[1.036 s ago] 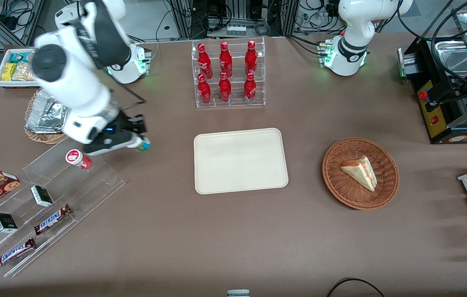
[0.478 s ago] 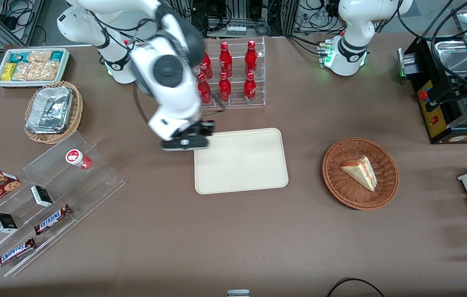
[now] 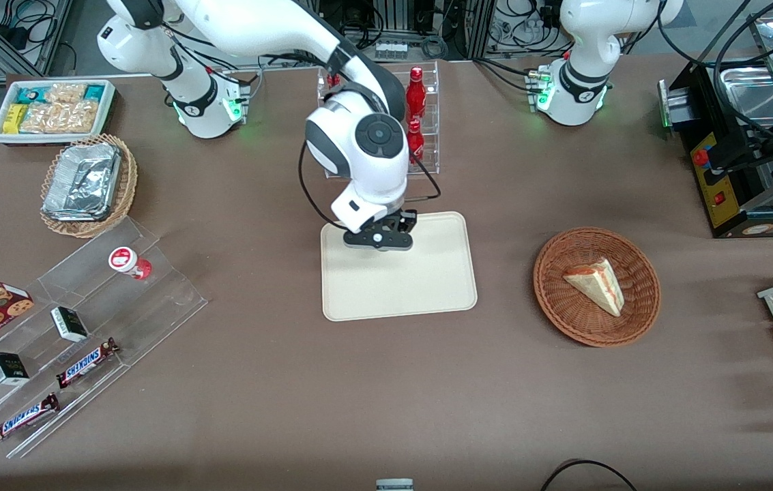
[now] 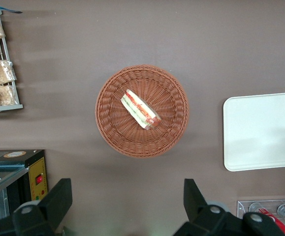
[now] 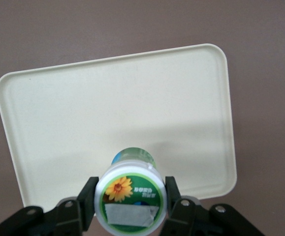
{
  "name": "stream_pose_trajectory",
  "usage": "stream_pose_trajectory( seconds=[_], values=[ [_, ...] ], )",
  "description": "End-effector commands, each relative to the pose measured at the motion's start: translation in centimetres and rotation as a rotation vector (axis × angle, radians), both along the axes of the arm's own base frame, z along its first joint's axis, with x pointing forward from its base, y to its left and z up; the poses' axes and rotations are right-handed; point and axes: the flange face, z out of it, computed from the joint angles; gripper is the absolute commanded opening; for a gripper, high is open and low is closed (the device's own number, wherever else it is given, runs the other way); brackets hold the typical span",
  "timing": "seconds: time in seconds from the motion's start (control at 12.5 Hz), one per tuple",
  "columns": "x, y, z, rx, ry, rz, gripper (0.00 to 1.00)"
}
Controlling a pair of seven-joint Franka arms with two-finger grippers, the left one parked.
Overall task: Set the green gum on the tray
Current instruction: 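Lower the gum bottle onto the tray and open the right gripper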
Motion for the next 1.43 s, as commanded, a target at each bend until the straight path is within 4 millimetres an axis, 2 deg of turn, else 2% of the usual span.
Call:
stream_pose_trajectory(
  seconds=[0.0,0.24,0.4,0.64,1.2,1.28,1.36],
  values=[
    [0.7,1.4,-2.3,0.003,-0.022,-0.017,0.0],
    [0.6,2.1,-4.4,0.035,-0.032,-0.052,0.0],
    [-0.4,3.1,-5.8,0.039,-0.03,-0.048,0.0],
    [-1.7,3.1,-8.6,0.03,-0.028,-0.035,0.0],
    [-2.1,3.0,-10.5,0.024,-0.027,-0.048,0.0],
    [-2.1,2.9,-10.6,0.023,-0.026,-0.053,0.07],
    [-2.1,2.9,-10.6,0.023,-0.025,-0.052,0.27]
  ],
)
